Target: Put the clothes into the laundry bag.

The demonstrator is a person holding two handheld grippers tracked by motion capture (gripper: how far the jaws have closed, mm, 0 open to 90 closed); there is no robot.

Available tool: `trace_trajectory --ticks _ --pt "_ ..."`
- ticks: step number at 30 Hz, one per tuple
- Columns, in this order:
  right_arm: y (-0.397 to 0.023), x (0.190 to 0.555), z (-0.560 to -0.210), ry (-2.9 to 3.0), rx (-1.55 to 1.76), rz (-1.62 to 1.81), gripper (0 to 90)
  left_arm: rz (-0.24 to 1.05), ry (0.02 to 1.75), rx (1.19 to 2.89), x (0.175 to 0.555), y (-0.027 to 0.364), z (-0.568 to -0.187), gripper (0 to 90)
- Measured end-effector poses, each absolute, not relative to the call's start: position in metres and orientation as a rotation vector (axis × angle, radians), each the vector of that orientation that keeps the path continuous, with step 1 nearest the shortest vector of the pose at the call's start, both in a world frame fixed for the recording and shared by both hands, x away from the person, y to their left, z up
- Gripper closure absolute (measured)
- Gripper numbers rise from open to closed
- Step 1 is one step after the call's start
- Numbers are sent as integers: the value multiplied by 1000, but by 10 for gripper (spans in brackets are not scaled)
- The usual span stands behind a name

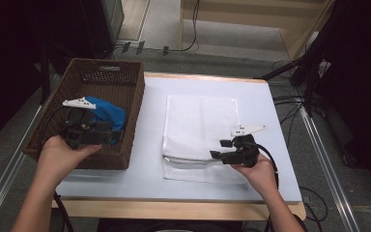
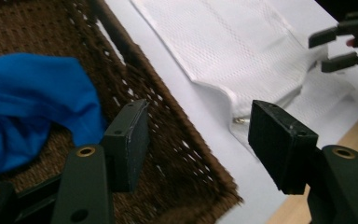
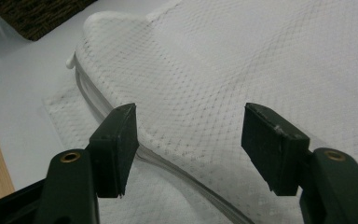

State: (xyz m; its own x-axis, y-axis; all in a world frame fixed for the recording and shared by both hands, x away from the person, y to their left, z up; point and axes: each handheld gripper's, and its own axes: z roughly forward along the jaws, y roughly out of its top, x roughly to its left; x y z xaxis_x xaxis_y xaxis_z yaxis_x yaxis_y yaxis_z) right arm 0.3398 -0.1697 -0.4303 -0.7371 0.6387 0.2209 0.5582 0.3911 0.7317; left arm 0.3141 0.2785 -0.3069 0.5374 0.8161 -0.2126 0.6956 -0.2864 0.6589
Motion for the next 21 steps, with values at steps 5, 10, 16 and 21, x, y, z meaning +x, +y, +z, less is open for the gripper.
trace_trajectory --ticks 5,10,16,21 --pt "-170 339 -431 2546 1094 1272 377 215 1232 2050 331 283 -305 381" --pt "-170 340 -432 2542 1090 1272 377 222 1246 2064 346 286 -302 377" --pt "-170 339 -432 2544 1095 1271 382 249 1264 2034 364 299 -298 366" --pt "-170 339 -432 2554 1094 1267 385 312 1247 2062 375 309 -300 345"
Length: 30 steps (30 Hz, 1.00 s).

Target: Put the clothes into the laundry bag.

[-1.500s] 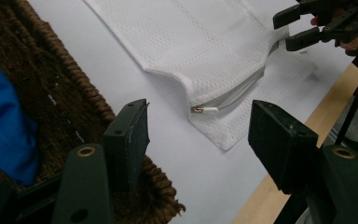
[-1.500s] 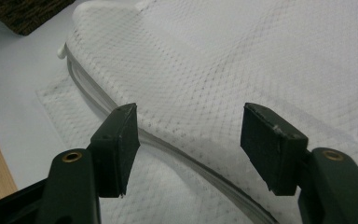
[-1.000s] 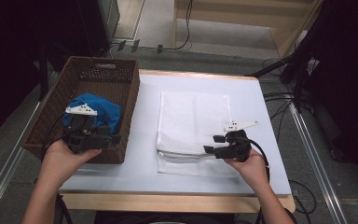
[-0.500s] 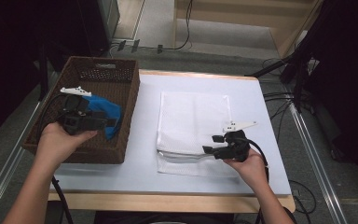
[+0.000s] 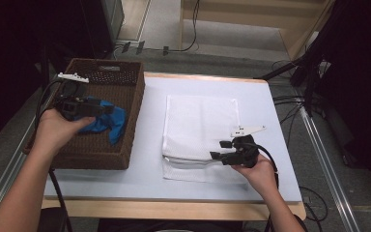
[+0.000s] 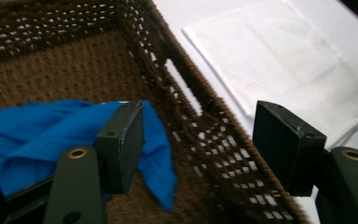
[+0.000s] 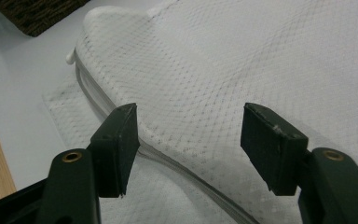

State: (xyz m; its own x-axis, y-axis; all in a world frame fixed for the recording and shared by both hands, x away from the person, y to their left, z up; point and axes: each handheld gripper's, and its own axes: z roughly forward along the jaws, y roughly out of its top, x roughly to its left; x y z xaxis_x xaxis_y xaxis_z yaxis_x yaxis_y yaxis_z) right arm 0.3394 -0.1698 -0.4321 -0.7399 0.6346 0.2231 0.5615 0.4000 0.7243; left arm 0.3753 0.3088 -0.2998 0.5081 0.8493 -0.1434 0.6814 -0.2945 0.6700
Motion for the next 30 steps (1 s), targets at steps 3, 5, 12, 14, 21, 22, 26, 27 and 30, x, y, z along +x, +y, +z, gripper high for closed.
trace_trajectory --ticks 3,5,12,14,21,22,26,27,30 --pt "-170 340 -432 2552 1099 1267 384 276 1272 2053 383 316 -307 327" --pt "-170 340 -432 2553 1097 1266 383 263 1287 2028 388 323 -312 319" --pt "-170 340 -433 2552 1095 1263 383 286 1321 2005 402 342 -326 191" --pt "-170 340 -433 2552 1099 1263 383 310 1336 1997 406 347 -330 164" --pt "-170 340 -433 2554 1097 1263 383 317 1416 1996 423 365 -346 144" --pt "-169 340 -433 2556 1097 1262 383 322 1431 1995 425 367 -349 145" --pt "-168 340 -434 2569 1094 1248 384 359 1470 2005 432 368 -358 115" --pt "-168 340 -434 2566 1098 1235 385 341 1474 2007 433 370 -361 105" --pt "-169 341 -436 2568 1100 1236 385 297 1529 1995 437 374 -368 78"
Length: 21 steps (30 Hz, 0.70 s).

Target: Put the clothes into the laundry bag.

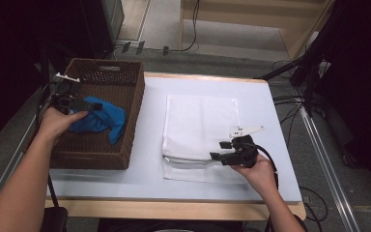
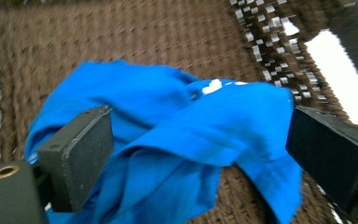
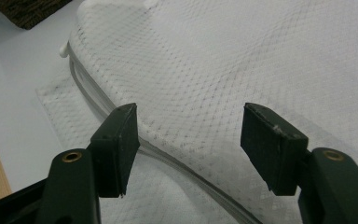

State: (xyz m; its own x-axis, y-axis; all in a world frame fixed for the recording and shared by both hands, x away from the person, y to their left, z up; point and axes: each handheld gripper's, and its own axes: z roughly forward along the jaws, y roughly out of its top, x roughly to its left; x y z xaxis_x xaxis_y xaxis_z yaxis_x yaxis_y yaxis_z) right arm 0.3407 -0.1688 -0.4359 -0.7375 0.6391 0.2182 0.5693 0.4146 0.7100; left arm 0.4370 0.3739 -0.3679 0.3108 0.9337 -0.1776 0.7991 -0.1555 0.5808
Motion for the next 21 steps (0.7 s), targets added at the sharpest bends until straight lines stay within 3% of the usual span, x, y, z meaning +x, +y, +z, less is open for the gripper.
trace_trajectory --ticks 6,14,21 --pt "-168 341 -436 2572 1094 1237 385 295 1578 1962 442 381 -379 14" --pt "-169 341 -436 2569 1098 1237 385 367 1576 1991 445 378 -389 0" --pt "-169 340 -437 2572 1091 1235 386 317 1634 2052 449 377 -402 0"
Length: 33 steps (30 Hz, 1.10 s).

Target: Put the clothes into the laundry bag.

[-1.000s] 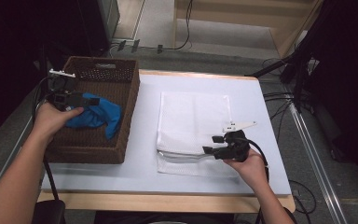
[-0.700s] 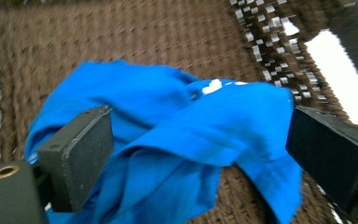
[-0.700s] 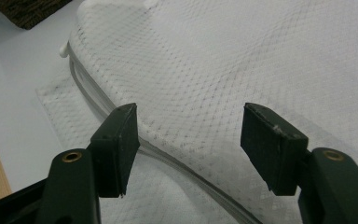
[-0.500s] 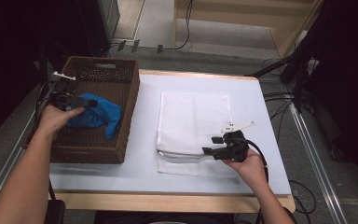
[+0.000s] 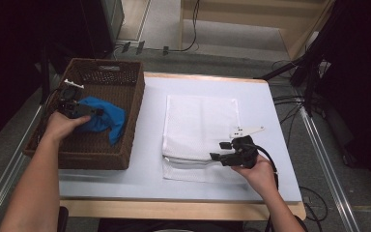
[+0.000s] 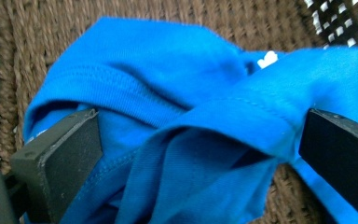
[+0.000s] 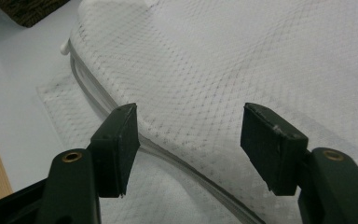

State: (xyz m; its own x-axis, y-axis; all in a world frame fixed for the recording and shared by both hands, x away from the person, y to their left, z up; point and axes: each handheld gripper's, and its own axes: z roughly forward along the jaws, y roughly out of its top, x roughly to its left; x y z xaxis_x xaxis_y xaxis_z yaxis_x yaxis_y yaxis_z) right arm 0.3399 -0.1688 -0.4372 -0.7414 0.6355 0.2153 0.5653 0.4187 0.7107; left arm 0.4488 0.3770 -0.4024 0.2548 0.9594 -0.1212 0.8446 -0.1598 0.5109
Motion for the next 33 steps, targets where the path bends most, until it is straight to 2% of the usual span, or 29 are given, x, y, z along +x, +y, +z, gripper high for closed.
trace_trajectory --ticks 8,13,17,21,30,33 --pt "-169 340 -437 2572 1086 1235 387 332 1658 2162 453 375 -417 0" --pt "-167 340 -438 2579 1078 1228 389 326 1686 2150 455 378 -425 0" --pt "-167 340 -438 2577 1082 1226 389 372 1663 2175 453 378 -432 0" --pt "-167 341 -440 2568 1087 1218 387 500 1608 2224 445 373 -440 0" --pt "-168 340 -440 2572 1094 1216 388 569 1569 2159 437 375 -446 2" --pt "-167 340 -440 2573 1075 1212 397 572 1585 2163 437 374 -444 31"
